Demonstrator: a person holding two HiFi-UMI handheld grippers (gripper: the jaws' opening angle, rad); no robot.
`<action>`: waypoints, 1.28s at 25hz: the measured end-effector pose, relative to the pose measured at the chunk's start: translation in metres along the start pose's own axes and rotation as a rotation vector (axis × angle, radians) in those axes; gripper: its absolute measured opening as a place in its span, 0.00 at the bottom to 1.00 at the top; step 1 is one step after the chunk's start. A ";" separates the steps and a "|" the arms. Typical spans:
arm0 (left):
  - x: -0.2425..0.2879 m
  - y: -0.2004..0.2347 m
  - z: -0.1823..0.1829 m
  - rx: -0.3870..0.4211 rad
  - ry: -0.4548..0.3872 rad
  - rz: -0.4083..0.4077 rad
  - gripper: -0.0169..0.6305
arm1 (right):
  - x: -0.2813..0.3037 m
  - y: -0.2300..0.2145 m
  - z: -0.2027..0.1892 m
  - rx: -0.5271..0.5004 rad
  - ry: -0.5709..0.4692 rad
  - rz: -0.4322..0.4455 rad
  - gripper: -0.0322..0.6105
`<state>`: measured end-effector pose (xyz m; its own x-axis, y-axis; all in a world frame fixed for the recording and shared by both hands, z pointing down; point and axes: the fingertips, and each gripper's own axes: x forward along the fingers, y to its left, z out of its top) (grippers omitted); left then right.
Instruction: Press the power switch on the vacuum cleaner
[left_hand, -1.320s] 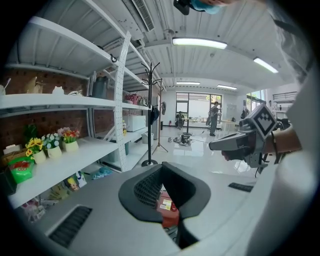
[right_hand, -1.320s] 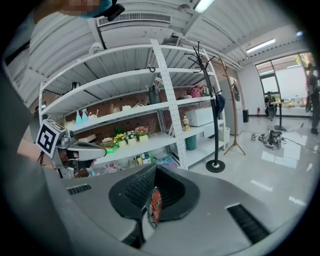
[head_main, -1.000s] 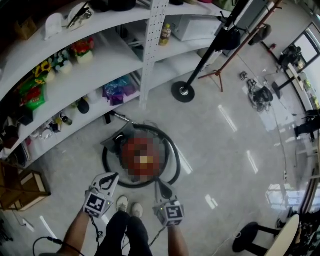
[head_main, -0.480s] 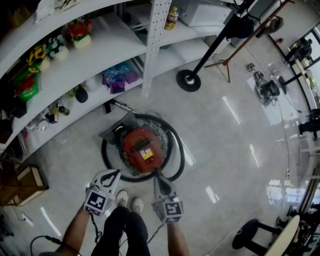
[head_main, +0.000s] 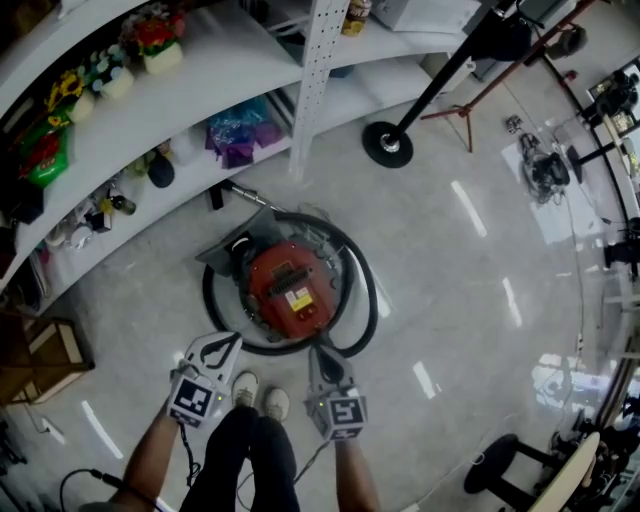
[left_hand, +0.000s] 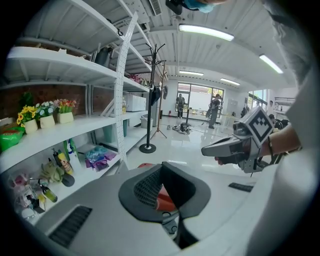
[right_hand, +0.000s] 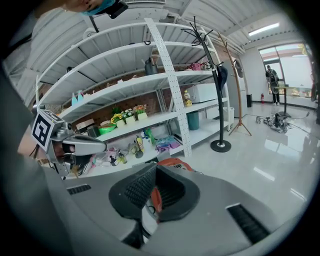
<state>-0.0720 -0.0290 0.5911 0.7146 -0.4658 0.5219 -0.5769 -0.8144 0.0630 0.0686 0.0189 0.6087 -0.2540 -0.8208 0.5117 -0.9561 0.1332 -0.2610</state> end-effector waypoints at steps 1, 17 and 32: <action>0.002 0.001 -0.003 -0.001 0.001 0.000 0.04 | 0.004 -0.001 -0.003 -0.002 0.001 -0.001 0.07; 0.033 0.005 -0.061 -0.027 0.054 -0.016 0.04 | 0.041 -0.011 -0.055 0.015 0.052 0.003 0.07; 0.043 -0.003 -0.070 -0.043 0.055 -0.034 0.04 | 0.050 -0.023 -0.074 0.030 0.072 -0.012 0.07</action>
<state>-0.0669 -0.0228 0.6727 0.7122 -0.4174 0.5644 -0.5697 -0.8135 0.1172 0.0669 0.0165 0.7008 -0.2538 -0.7798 0.5722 -0.9546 0.1065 -0.2782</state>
